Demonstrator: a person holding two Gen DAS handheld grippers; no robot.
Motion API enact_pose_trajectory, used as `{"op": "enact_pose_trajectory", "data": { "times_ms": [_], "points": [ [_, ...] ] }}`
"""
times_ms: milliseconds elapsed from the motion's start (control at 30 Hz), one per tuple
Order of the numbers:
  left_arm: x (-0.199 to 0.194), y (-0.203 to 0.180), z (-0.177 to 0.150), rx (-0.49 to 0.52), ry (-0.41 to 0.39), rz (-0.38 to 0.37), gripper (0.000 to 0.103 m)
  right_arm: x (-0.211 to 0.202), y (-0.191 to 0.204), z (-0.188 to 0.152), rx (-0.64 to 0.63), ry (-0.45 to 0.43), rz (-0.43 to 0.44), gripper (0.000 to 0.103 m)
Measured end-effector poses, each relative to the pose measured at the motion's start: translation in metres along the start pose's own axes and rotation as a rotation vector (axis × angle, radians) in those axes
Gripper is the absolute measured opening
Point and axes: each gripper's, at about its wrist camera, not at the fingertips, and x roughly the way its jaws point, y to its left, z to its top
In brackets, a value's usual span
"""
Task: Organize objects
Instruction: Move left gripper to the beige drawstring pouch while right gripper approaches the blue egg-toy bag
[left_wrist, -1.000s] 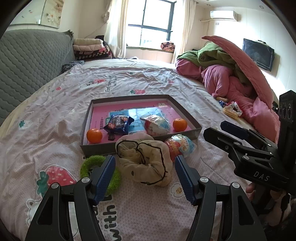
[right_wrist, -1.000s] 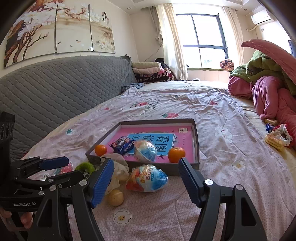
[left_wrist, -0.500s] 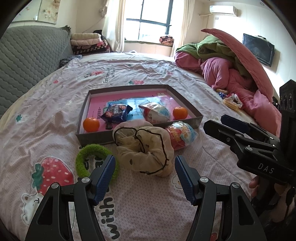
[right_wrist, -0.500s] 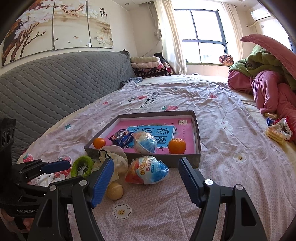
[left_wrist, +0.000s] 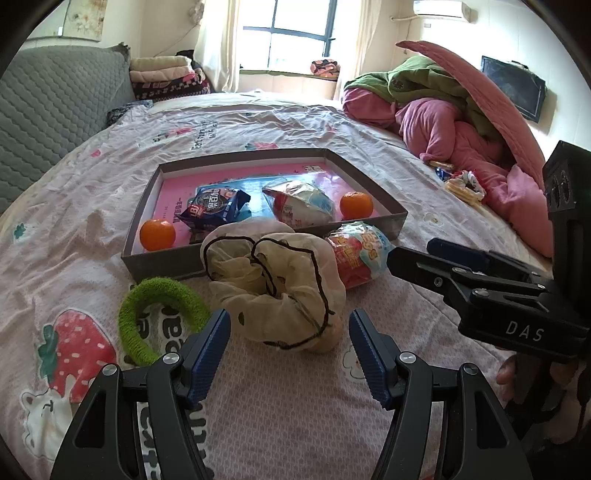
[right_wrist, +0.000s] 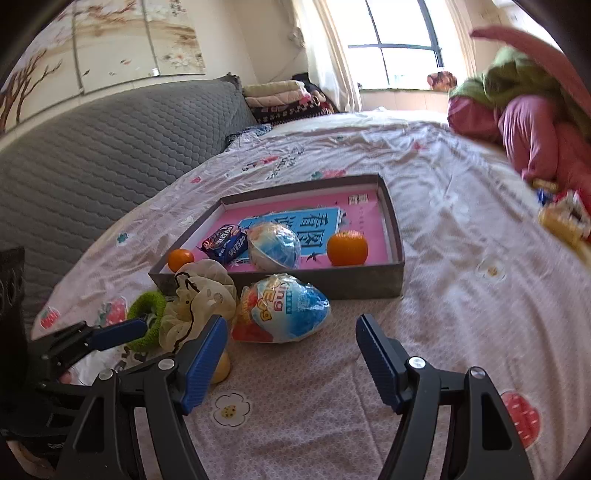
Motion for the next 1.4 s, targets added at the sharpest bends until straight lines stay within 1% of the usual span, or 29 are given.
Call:
{"op": "enact_pose_trajectory", "data": {
  "times_ms": [67, 200, 333, 600, 867, 1100, 1267, 1367, 1400],
  "points": [
    [0.003, 0.001, 0.001, -0.002, 0.0, -0.011, 0.068, 0.004, -0.005, 0.001, 0.041, 0.013, 0.025, 0.072],
    [0.011, 0.001, 0.004, 0.002, 0.006, -0.017, 0.068, 0.012, -0.013, 0.002, 0.09, 0.042, 0.035, 0.072],
    [0.019, 0.001, 0.006, 0.009, 0.016, -0.018, 0.068, 0.018, -0.014, 0.003, 0.092, 0.052, 0.032, 0.072],
    [0.032, 0.008, 0.014, 0.012, 0.025, -0.022, 0.068, 0.038, -0.019, 0.008, 0.134, 0.088, 0.065, 0.072],
    [0.048, 0.021, 0.02, -0.012, 0.044, 0.0, 0.068, 0.058, -0.022, 0.014, 0.181, 0.117, 0.125, 0.072],
    [0.06, 0.032, 0.033, -0.025, 0.049, 0.029, 0.068, 0.071, -0.02, 0.017, 0.209, 0.142, 0.18, 0.072],
    [0.069, 0.04, 0.041, -0.04, 0.06, 0.03, 0.068, 0.079, -0.019, 0.018, 0.196, 0.162, 0.205, 0.071],
    [0.075, 0.039, 0.041, -0.043, 0.08, 0.014, 0.068, 0.082, -0.016, 0.019, 0.181, 0.161, 0.213, 0.064],
    [0.077, 0.038, 0.04, -0.039, 0.085, 0.016, 0.068, 0.084, -0.015, 0.019, 0.179, 0.164, 0.224, 0.059]
  ]
}}
